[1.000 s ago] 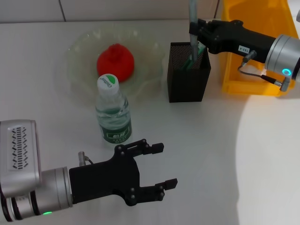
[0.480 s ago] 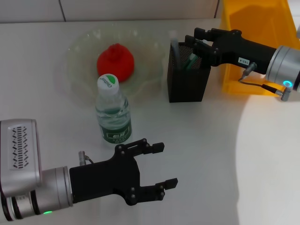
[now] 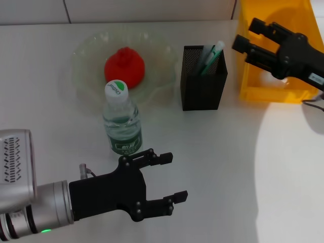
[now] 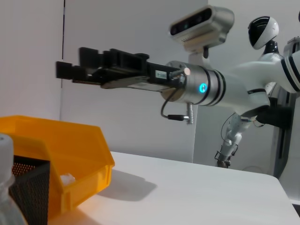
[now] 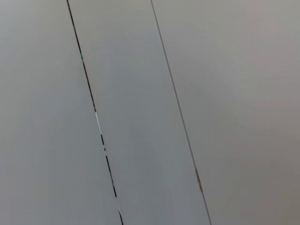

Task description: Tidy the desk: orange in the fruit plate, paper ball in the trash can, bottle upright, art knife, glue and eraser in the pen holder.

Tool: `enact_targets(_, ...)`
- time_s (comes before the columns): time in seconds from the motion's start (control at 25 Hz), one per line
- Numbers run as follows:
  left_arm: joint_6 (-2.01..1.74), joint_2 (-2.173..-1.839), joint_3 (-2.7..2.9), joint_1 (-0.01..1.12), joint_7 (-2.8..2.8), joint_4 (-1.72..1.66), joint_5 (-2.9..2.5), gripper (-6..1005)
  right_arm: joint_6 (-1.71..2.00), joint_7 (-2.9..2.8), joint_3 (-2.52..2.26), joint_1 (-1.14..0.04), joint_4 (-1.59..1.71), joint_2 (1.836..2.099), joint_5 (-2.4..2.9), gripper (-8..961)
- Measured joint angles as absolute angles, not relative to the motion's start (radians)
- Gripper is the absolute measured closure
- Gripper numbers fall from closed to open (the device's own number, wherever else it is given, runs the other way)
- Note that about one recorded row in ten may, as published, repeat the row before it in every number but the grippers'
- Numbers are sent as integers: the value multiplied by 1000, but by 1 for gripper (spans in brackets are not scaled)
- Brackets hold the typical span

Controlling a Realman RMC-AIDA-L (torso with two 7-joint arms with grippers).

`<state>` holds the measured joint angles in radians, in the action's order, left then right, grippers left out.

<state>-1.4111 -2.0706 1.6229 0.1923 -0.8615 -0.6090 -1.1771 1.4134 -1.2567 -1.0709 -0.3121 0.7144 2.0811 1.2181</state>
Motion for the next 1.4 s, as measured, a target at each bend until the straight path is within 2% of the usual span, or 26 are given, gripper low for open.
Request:
enact_targets(0.16, -1431, -2069, 1605, 189, -866, -609, -1177, 211, 1574, -1169, -955, -243, 677, 2071, 1330, 211)
enact_targets(0.44, -1433, -2067, 1598, 187, -866, -603, -1176, 211, 1744, -1014, -850, -178, 638, 2079, 1598, 142)
enact_targets(0.56, -1433, -2066, 1587, 188, -867, -588, -1177, 211, 1784, -987, -847, -161, 609, 2077, 1677, 142)
enact_targets(1.4, -1433, -2067, 1556, 175, -868, -570, -1178, 211, 1771, -985, -852, -186, 580, 2080, 1748, 142)
